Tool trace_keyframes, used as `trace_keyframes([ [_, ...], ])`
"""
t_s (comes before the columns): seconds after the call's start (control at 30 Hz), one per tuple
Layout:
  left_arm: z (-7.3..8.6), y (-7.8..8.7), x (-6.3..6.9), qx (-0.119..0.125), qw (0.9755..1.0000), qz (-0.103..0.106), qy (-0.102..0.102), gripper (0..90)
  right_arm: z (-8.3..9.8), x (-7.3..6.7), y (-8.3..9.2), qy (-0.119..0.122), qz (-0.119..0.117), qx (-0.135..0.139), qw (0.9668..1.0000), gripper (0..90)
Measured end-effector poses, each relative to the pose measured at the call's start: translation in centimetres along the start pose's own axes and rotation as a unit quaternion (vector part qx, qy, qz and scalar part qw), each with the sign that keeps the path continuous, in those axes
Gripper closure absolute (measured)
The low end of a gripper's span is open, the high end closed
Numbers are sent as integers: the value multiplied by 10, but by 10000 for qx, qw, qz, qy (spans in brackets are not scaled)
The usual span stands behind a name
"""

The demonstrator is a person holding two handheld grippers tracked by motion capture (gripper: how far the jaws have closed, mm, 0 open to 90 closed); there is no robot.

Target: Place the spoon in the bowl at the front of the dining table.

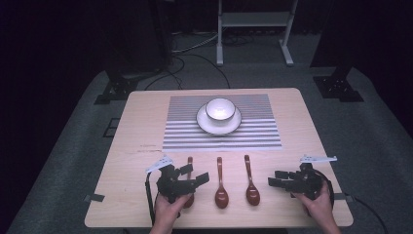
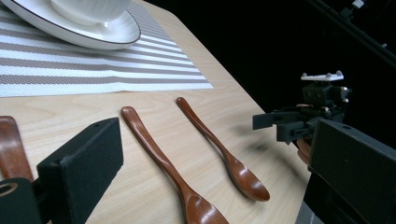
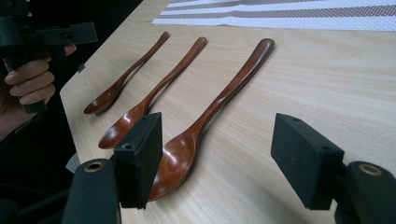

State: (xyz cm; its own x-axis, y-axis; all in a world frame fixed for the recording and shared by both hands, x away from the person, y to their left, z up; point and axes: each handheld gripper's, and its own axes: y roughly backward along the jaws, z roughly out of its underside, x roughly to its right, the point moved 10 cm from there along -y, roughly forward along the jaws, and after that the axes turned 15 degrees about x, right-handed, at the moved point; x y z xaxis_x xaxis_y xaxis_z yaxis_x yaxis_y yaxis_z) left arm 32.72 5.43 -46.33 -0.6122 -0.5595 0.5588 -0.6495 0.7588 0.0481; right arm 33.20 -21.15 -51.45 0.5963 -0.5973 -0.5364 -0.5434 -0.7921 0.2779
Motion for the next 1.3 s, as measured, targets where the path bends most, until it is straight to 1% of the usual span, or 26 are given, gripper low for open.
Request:
trace_keyframes([
  [0.03, 2, -1, 2, -15, 10000, 26, 23, 20, 1, 0, -1, -24, -17, -33, 10000, 329],
  [0.2, 5, -2, 6, -77, 9999, 103, 8, 20, 3, -1, -2, 22, -19, -66, 10000, 328],
  [0.23, 6, -3, 9, -114, 9998, 157, -22, 20, 3, -3, -2, 23, -29, -68, 10000, 328],
  [0.3, 8, -3, 10, -144, 9997, 184, -36, 20, 3, -4, -2, 25, -35, -70, 10000, 327],
  [0.47, 13, -4, 16, -233, 9993, 293, 13, 20, 2, -5, -2, 75, -12, -48, 10000, 326],
  [0.5, 15, -5, 19, -251, 9990, 366, 29, 20, 2, -6, -3, 29, -51, -59, 10000, 326],
  [0.53, 15, -5, 19, -251, 9990, 366, 29, 20, 2, -6, -3, 29, -51, -59, 10000, 326],
  [0.57, 16, -6, 21, -264, 9987, 431, 44, 20, 2, -7, -4, -21, -120, -42, 9999, 325],
  [0.6, 18, -7, 23, -305, 9984, 471, 34, 20, 2, -7, -4, -21, -120, -42, 9999, 325],
  [0.63, 22, -9, 26, -386, 9978, 531, 70, 20, 2, -6, -4, -33, -132, -55, 9999, 326],
  [0.67, 22, -9, 26, -386, 9978, 531, 70, 20, 2, -6, -4, -33, -132, -55, 9999, 326],
  [0.7, 27, -11, 30, -467, 9970, 605, 113, 20, 2, -6, -3, -57, -133, -47, 9999, 326],
  [0.73, 27, -11, 30, -467, 9970, 605, 113, 20, 2, -6, -3, -57, -133, -47, 9999, 326],
  [0.77, 29, -12, 32, -511, 9966, 637, 132, 20, 2, -5, -2, -116, -151, -24, 9998, 326],
  [0.8, 31, -12, 34, -541, 9962, 666, 149, 20, 2, -5, -2, -116, -151, -24, 9998, 326],
  [0.83, 34, -13, 38, -607, 9953, 744, 148, 20, 1, -5, -2, -136, -167, 4, 9998, 326],
  [0.87, 34, -13, 38, -607, 9953, 744, 148, 20, 1, -5, -2, -136, -167, 4, 9998, 326],
  [0.9, 37, -14, 41, -662, 9944, 800, 171, 20, 1, -5, -2, -141, -170, 8, 9998, 326],
  [1.03, 43, -15, 46, -812, 9922, 911, 273, 20, 1, -5, -4, -142, -163, 0, 9998, 326],
  [1.13, 49, -16, 48, -924, 9906, 960, 308, 20, 2, -6, -5, -151, -158, -33, 9998, 326],
  [1.3, 57, -18, 50, -1114, 9877, 988, 472, 20, 3, -5, -6, -154, -165, -34, 9997, 326],
])
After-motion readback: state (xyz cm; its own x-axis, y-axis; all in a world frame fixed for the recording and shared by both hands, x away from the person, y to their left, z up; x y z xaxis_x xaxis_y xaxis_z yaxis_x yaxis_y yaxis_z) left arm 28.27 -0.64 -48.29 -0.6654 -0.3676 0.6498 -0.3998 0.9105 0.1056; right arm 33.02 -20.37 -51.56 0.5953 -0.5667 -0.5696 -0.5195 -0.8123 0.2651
